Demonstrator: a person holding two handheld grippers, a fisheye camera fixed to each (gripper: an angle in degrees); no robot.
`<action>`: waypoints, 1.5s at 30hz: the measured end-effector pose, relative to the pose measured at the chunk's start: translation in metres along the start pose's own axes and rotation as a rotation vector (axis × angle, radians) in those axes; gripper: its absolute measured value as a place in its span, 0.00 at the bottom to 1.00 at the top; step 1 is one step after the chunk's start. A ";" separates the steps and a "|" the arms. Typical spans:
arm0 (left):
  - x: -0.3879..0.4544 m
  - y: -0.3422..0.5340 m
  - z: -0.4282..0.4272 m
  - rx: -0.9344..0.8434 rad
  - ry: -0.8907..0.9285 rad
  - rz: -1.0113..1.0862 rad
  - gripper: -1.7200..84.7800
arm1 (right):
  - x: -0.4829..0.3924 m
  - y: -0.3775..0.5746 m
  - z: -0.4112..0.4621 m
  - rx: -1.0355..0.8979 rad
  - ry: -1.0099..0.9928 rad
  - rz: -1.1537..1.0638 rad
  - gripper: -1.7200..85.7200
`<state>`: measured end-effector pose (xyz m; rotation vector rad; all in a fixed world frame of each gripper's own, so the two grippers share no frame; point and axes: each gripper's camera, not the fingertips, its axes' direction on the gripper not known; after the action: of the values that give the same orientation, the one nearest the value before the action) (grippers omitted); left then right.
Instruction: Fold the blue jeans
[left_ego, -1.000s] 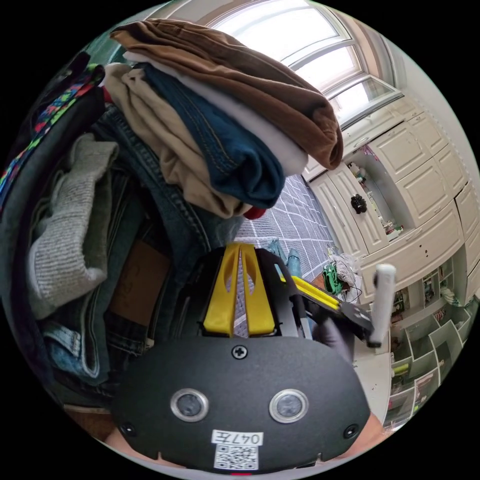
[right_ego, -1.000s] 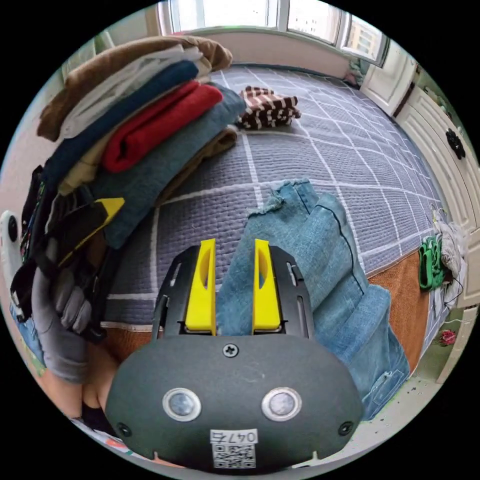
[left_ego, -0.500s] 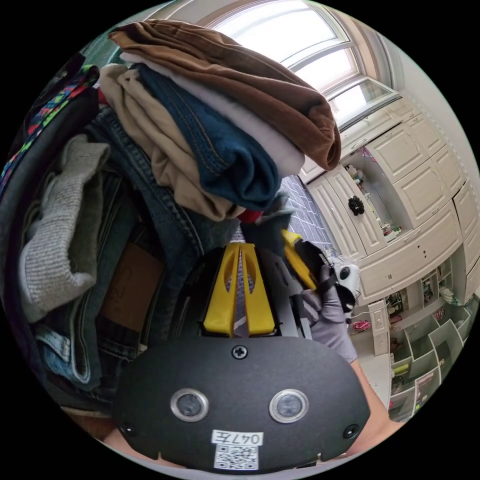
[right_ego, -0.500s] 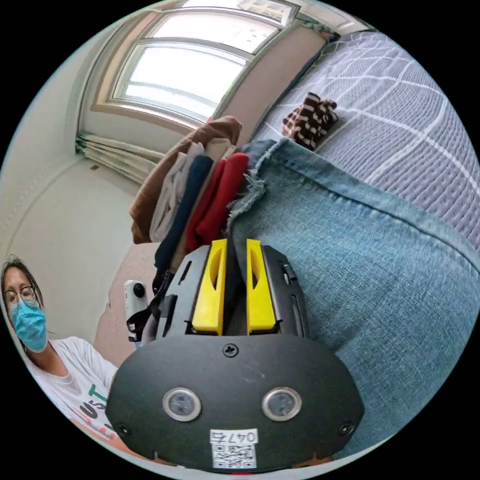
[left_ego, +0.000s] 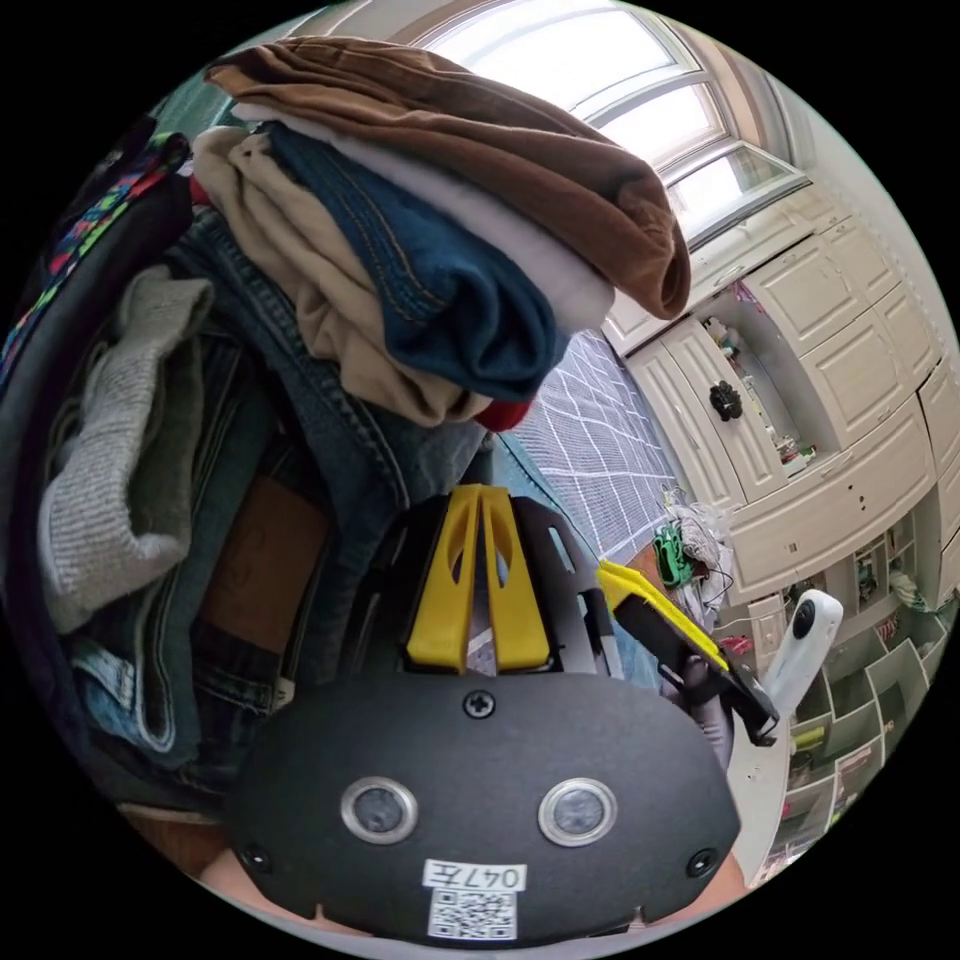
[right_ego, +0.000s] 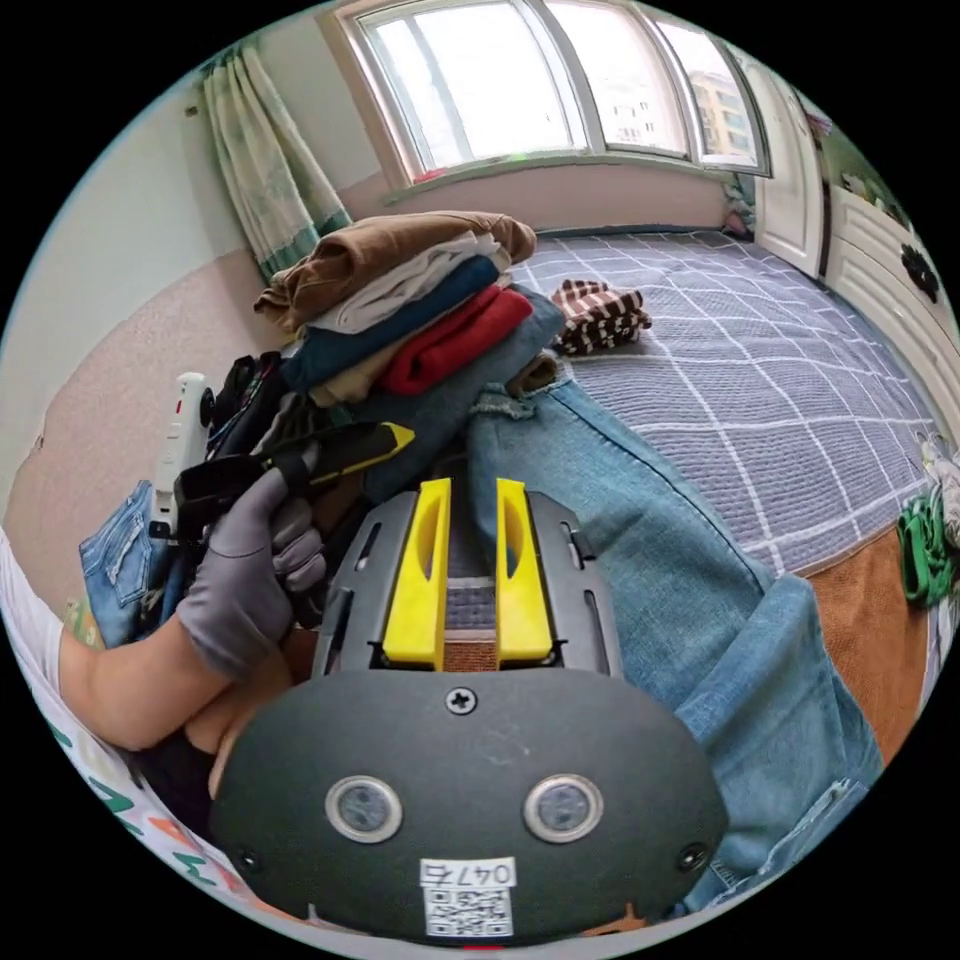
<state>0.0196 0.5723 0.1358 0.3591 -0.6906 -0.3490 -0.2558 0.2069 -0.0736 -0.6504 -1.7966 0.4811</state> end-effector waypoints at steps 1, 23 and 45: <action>0.000 0.000 -0.003 0.013 -0.007 0.000 0.01 | -0.012 -0.007 0.010 -0.008 0.004 -0.048 0.05; -0.013 -0.034 -0.009 0.042 0.023 -0.048 0.01 | 0.037 -0.025 0.103 -0.019 -0.068 0.088 0.01; 0.027 -0.093 -0.021 0.084 0.005 0.036 0.01 | 0.148 0.273 -0.109 0.054 0.486 0.800 0.11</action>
<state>0.0355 0.4833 0.0953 0.4271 -0.7076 -0.2857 -0.1350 0.5114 -0.0999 -1.3251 -1.0140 0.8112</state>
